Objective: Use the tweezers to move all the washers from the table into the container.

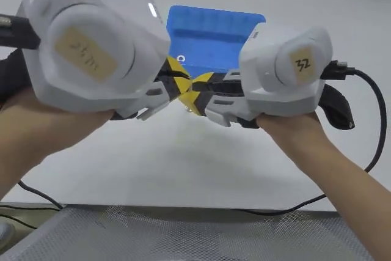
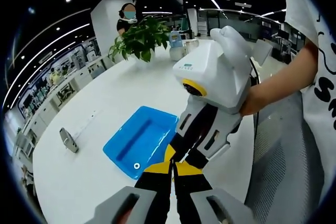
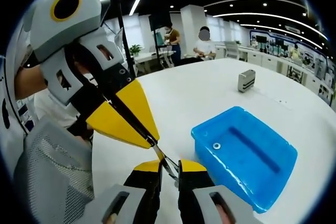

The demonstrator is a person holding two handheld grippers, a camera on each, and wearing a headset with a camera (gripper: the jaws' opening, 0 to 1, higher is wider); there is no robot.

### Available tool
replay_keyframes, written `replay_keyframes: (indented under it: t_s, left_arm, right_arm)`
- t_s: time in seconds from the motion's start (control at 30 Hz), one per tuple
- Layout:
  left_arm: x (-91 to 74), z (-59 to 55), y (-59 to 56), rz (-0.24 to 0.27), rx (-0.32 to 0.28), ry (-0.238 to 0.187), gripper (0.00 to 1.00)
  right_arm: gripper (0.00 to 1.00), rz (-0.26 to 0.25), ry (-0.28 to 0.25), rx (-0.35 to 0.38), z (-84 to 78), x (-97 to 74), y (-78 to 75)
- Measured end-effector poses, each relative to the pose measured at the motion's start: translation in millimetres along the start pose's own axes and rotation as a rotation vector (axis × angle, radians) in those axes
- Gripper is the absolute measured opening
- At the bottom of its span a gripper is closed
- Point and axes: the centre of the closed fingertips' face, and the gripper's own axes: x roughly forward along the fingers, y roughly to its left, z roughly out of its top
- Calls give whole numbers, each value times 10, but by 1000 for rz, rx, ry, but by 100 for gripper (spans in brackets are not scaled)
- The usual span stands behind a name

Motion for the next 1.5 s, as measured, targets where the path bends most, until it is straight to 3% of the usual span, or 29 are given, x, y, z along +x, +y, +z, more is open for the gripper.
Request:
replay_keyframes:
  t_s: [0.2,0.43,0.5,0.93,1.5]
  left_arm:
    - [-3,4,27,-11,-32,-2,0]
    - [21,19,-11,-22,-20,8,0]
    - [25,24,-34,-16,9,11,0]
    - [50,70,-13,-24,-11,-2,0]
    - [-94,279,43,-9,26,-36,0]
  right_arm:
    - [8,8,-3,12,1,9,-10]
    - [7,15,8,-2,-23,-2,4]
    - [6,11,10,1,-35,-12,10]
    - [3,-14,43,-89,-38,-21,24]
    - [3,-42,16,-127,202,-164,0]
